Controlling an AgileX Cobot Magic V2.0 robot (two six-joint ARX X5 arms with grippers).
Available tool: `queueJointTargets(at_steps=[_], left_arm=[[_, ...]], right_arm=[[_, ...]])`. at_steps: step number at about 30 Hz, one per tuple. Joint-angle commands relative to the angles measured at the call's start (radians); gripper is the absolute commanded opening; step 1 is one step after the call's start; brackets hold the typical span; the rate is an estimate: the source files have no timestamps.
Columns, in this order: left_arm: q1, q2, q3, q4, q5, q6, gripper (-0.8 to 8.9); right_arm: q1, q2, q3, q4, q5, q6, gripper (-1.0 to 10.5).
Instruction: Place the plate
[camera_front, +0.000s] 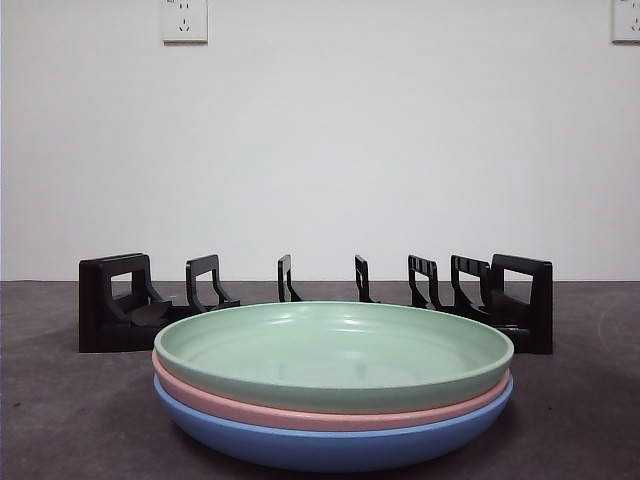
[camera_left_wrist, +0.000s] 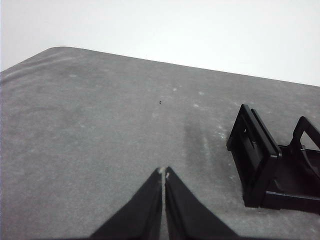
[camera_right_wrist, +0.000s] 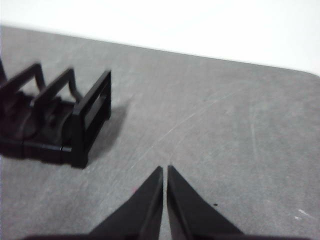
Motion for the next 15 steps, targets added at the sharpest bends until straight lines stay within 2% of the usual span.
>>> queueJointTargets(at_steps=[1, 15], left_arm=[[0.0, -0.001, -0.02, 0.01, 0.004, 0.014, 0.08], [0.001, -0.001, -0.02, 0.011, 0.004, 0.014, 0.08]], right_arm=[[0.0, 0.003, -0.005, -0.013, 0.001, 0.034, 0.1], [-0.001, 0.003, -0.005, 0.007, 0.002, 0.026, 0.1]])
